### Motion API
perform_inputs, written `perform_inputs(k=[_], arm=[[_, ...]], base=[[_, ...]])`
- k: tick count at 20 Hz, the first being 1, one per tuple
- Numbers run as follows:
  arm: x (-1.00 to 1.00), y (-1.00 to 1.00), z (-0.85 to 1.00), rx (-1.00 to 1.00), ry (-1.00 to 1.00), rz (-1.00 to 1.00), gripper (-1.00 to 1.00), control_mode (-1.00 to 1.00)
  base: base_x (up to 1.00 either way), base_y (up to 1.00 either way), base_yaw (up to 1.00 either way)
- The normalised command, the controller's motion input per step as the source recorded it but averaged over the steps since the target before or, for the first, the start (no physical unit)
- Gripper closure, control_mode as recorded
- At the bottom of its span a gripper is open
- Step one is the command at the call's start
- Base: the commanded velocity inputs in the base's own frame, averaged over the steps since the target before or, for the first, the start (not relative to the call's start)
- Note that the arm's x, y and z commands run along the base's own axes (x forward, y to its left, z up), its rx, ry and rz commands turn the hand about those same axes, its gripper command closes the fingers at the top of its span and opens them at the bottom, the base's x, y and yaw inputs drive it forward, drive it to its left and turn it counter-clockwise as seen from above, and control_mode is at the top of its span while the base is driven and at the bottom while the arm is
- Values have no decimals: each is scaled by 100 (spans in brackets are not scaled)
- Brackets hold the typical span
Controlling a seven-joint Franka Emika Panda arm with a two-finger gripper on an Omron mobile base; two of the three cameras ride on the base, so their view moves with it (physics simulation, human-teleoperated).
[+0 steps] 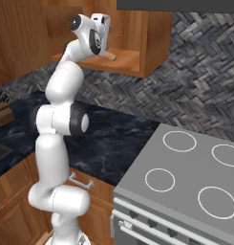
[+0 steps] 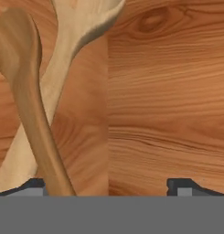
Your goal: Organize the utensils by type. Pick up the wooden spoons from the counter and place them in the open cabinet. Then pick up the metallic utensils from the counter and place them in the open drawer.
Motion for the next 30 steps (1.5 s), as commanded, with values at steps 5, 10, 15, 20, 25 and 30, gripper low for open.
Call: perform_inputs(k=[5,10,15,20,25,30], arm=[[-34,0,0,15,1,0,-100,-100],[-36,0,-10,7,0,0,-100,-100],[-47,7,-23,0,0,0,-100,-100],[-42,13,-11,0,-3,0,-100,-100],[-60,11,0,4,-1,0,-100,-100],[-86,8,0,9,0,0,-100,-100]], base=[[0,0,0],[0,0,0],[0,0,0],[0,0,0],[0,0,0],[0,0,0]])
